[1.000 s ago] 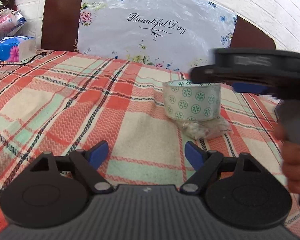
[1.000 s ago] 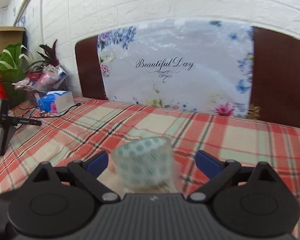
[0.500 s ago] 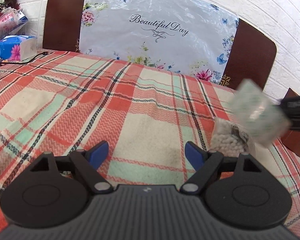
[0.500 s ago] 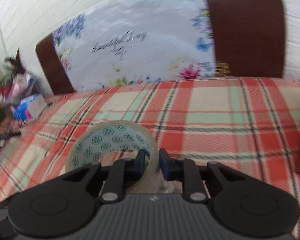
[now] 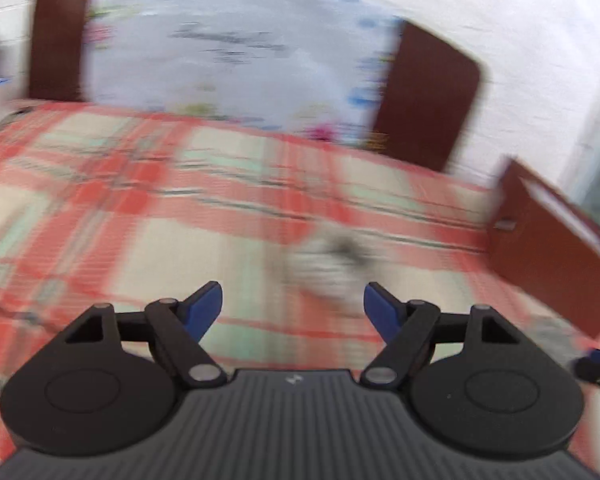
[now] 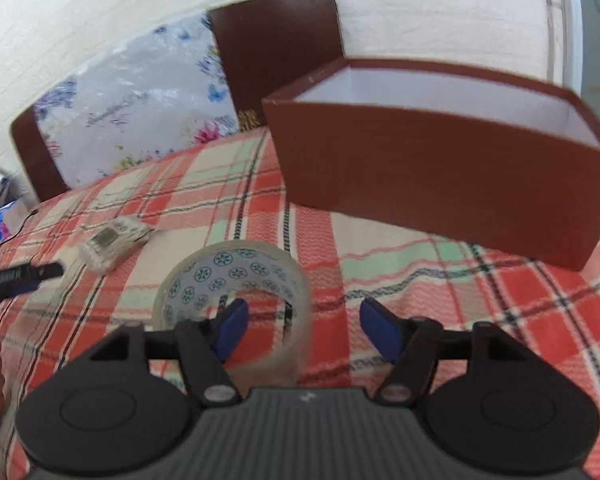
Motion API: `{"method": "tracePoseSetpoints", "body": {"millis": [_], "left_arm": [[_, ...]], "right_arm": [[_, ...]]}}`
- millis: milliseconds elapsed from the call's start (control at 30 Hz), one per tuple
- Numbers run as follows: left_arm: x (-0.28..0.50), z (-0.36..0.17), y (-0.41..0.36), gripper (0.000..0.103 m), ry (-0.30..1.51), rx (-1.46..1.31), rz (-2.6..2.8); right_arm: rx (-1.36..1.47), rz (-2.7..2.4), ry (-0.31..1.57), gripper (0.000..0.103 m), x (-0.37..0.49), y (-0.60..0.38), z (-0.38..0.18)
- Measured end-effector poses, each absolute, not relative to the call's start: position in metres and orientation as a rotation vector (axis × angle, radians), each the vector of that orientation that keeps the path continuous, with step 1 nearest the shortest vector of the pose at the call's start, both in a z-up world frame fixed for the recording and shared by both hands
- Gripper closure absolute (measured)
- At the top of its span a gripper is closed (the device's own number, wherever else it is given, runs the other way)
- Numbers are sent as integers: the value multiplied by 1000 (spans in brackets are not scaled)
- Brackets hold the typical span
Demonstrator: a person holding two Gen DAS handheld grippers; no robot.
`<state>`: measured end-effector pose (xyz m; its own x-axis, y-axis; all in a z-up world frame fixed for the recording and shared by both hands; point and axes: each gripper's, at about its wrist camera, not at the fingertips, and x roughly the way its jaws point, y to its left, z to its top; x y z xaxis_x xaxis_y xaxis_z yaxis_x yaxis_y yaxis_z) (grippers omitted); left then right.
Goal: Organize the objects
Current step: 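Carry the clear tape roll over the brown box and release it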
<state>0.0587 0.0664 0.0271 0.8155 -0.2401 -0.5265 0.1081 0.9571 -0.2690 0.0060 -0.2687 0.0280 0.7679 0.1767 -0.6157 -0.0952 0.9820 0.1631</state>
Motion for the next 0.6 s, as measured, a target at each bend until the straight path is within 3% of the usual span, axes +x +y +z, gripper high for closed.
{"method": "tracePoseSetpoints", "body": {"millis": [67, 100, 267, 300, 333, 367, 467, 600], "left_arm": [[60, 39, 30, 24, 619, -232, -342], [62, 42, 13, 24, 650, -228, -410], [74, 30, -56, 28, 815, -123, -543], [80, 21, -66, 51, 863, -82, -538], [86, 12, -74, 65, 911, -55, -547], [89, 6, -76, 71, 931, -76, -560], [88, 25, -80, 74, 871, -52, -555], [94, 81, -95, 73, 684, -55, -609]], "right_arm": [[76, 217, 622, 2, -8, -263, 34], [45, 250, 600, 0, -13, -259, 35], [-103, 284, 659, 0, -3, -228, 13], [-116, 280, 672, 2, 1, -227, 8], [-126, 273, 686, 5, 6, -226, 4], [-127, 275, 703, 15, 12, -225, 3], [-147, 276, 675, 15, 17, -224, 6], [-227, 207, 440, 14, 7, -228, 35]]}}
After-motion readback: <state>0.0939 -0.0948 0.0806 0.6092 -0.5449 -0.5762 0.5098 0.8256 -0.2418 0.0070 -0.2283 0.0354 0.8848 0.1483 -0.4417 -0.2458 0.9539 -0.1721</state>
